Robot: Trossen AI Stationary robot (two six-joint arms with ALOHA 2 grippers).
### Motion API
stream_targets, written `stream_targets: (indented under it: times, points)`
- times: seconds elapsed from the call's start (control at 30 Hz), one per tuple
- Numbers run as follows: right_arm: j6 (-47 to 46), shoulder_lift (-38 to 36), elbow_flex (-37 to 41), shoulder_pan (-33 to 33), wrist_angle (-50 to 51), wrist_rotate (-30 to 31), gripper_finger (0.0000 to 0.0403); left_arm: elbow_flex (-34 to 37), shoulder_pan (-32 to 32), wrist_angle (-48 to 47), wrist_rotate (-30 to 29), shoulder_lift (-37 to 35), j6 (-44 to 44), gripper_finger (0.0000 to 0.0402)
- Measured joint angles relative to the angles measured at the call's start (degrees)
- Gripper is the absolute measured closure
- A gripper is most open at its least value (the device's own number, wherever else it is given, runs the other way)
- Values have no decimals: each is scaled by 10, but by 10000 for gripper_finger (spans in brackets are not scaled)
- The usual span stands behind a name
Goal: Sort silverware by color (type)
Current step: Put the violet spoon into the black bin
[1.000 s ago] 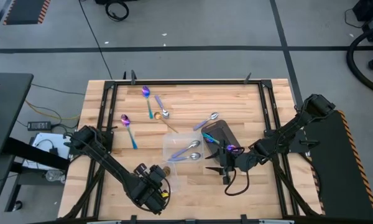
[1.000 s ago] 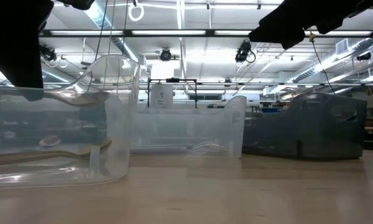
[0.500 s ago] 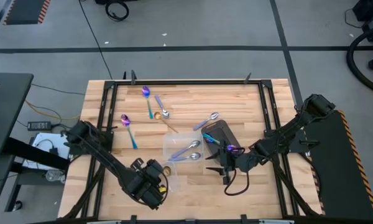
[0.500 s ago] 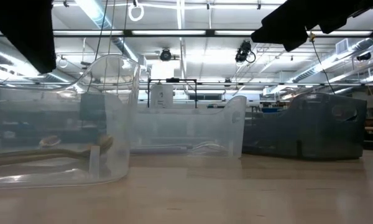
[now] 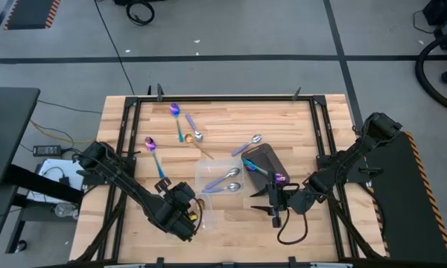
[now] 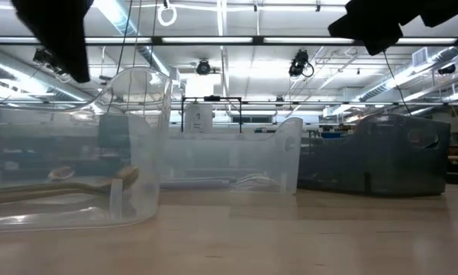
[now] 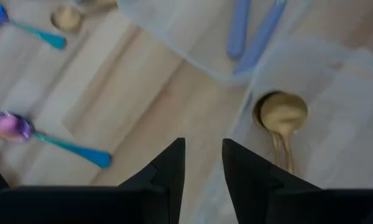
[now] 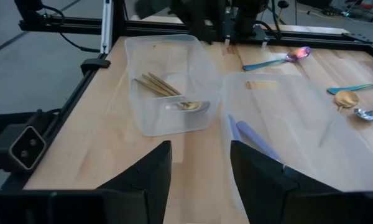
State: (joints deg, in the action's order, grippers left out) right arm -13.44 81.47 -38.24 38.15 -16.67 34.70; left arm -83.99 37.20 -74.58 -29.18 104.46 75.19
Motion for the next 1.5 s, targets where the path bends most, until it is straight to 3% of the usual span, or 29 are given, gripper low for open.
stream_targets:
  times: [0.3,0.5,0.77,0.93,1.17,1.5]
  points:
    - [-34,0,0,8,3,-18,229,3,-33,1,-49,-54,-78,288]
    - [-44,0,0,14,10,-17,229,51,-55,2,-65,-72,-84,288]
    - [-44,0,0,18,13,-13,229,149,-56,39,-70,-128,-40,289]
    - [-44,0,0,18,13,-13,229,220,-56,102,-70,-189,-28,307]
    - [-43,0,0,17,13,-11,229,290,-63,121,-65,-242,28,328]
    - [-32,0,0,16,9,-11,229,368,-128,124,18,-266,112,331]
